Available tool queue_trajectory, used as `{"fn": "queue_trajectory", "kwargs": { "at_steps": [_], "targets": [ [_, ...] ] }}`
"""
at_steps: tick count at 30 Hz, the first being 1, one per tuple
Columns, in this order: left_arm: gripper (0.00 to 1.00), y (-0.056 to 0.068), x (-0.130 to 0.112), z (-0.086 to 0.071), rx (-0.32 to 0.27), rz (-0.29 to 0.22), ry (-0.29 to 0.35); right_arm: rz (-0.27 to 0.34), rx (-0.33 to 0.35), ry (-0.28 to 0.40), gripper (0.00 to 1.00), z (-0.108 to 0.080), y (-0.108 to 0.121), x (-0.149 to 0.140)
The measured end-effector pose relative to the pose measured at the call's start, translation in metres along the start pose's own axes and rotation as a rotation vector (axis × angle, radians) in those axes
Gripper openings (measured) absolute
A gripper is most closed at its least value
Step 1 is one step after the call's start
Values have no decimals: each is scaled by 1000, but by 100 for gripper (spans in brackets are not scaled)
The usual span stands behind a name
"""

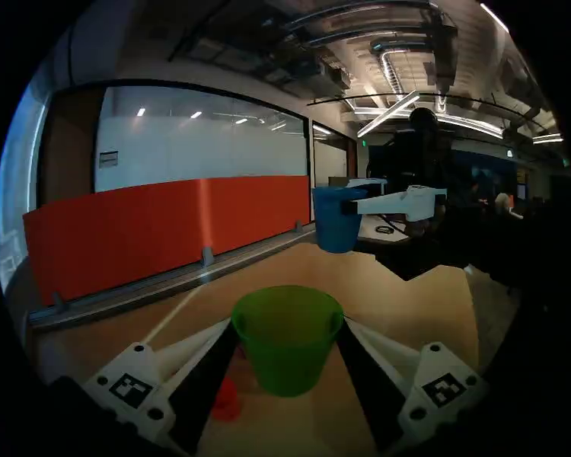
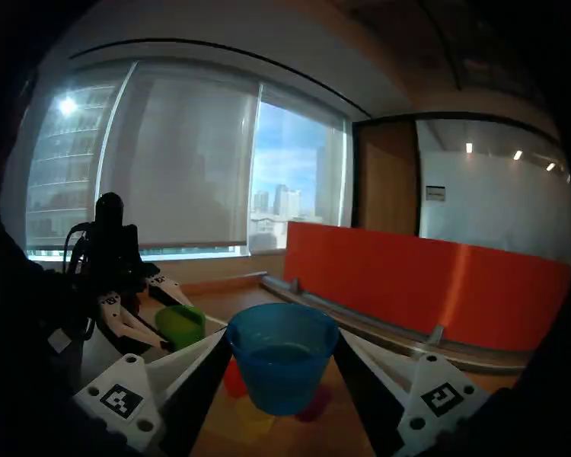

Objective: Pour water

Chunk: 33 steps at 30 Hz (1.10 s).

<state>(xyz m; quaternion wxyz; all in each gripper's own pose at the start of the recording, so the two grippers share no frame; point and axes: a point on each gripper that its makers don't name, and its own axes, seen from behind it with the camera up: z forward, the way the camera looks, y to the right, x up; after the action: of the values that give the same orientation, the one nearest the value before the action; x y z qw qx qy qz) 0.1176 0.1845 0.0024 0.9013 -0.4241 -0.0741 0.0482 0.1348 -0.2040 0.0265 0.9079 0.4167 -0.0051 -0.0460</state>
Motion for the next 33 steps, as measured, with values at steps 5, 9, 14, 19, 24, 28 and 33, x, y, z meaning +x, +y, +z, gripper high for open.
{"fn": "queue_trajectory", "kwargs": {
  "at_steps": [5, 9, 14, 19, 24, 28, 33],
  "targets": [
    [87, 1, -1, 3, 4, 1, 13, -17, -1, -9, 92, 3, 0, 2],
    [87, 7, -4, 5, -4, 3, 19, -37, 0, -16, 91, 6, -1, 4],
    [87, 11, -7, 6, -9, 4, 21, -99, 2, -27, 91, 9, -4, 7],
    [86, 14, -6, 7, -17, -9, 34, -178, -2, -42, 91, 13, -5, 11],
    [86, 17, -5, 7, -23, -17, 42, -258, 2, -57, 91, 19, -7, 17],
    [86, 20, -5, 8, -30, -15, 43, -320, 6, -69, 91, 23, -9, 23],
    [86, 24, -3, 10, -42, -19, 46, -396, 20, -79, 91, 30, -17, 30]
  ]
}}
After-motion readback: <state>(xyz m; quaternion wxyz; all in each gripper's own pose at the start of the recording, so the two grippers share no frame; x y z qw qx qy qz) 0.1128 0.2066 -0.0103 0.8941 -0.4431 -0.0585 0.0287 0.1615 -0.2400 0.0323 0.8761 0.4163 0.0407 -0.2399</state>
